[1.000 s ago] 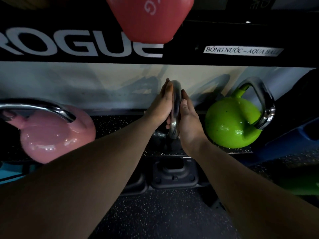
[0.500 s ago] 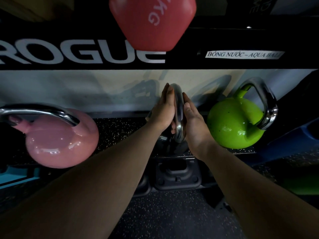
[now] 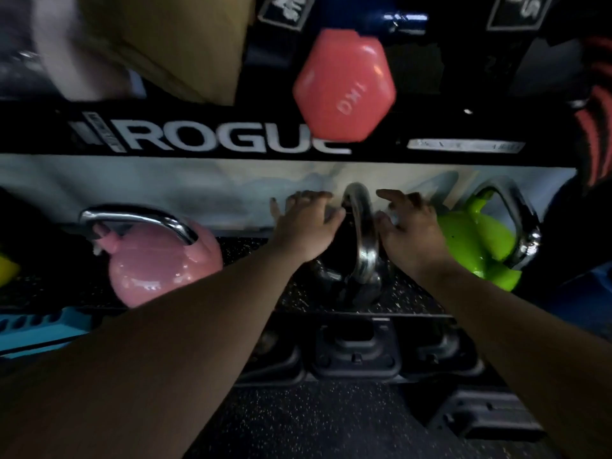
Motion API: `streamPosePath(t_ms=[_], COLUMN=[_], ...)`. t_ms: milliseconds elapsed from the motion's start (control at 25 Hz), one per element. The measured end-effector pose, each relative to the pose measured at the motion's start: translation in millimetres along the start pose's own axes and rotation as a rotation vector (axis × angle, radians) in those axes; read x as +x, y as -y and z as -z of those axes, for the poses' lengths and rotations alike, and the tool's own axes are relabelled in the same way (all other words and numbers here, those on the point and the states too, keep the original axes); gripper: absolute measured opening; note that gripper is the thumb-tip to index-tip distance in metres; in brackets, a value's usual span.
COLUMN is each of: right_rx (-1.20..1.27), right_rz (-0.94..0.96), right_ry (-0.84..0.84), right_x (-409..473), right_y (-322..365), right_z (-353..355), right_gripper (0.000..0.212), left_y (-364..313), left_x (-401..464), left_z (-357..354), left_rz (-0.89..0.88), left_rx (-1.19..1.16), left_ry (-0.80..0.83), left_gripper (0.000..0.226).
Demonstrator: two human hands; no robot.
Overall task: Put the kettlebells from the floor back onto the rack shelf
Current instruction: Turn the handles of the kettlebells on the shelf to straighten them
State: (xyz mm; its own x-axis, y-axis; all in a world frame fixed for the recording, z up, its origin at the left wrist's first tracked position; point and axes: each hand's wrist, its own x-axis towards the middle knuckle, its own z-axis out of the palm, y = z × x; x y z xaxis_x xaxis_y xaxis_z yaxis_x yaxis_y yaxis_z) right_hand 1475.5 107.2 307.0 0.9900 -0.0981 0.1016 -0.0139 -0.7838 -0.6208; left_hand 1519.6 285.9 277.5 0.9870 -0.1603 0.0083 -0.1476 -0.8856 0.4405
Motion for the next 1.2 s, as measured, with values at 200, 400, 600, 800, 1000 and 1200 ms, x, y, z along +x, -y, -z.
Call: streamPosePath(t_ms=[200, 400, 600, 800, 1000, 1200], right_rx=[-0.067, 0.041, 0.095, 0.130, 0.189, 0.372], right_rz=[0.178, 0.152, 0.106, 0.002, -0.079, -0.097], right_ry=[0.052, 0.171, 0.205, 0.216, 0.099, 0.216], right_x=[-1.9, -16.4, -17.9, -19.6, -33.2, -43.0], right_y=[78.0, 181.7, 257.3, 271.4, 278.0, 277.5], right_z=[-33.3, -120.5, -191.6, -227.0, -239.0, -234.3], right_gripper=[0.045, 0.045, 0.043, 0.037, 0.041, 0.023], left_y=[62.6, 178.2, 276.0, 296.2, 283.3, 292.1], left_x=[-20.7, -42.6, -71.6, -104.6, -79.5, -67.9], left_z=[52.5, 115.1, 155.8, 134.9, 121.0, 122.2], left_rz=[-0.169, -0.022, 0.165, 0.419, 0.477, 0.439], left_rx=[0.273, 0.291, 0.141, -0.483, -0.789, -0.805], left_ry=[-0.207, -0.347, -0.302, -0.183, -0.133, -0.153], left_gripper=[0.052, 0.048, 0.055, 0.086, 0.080, 0.074])
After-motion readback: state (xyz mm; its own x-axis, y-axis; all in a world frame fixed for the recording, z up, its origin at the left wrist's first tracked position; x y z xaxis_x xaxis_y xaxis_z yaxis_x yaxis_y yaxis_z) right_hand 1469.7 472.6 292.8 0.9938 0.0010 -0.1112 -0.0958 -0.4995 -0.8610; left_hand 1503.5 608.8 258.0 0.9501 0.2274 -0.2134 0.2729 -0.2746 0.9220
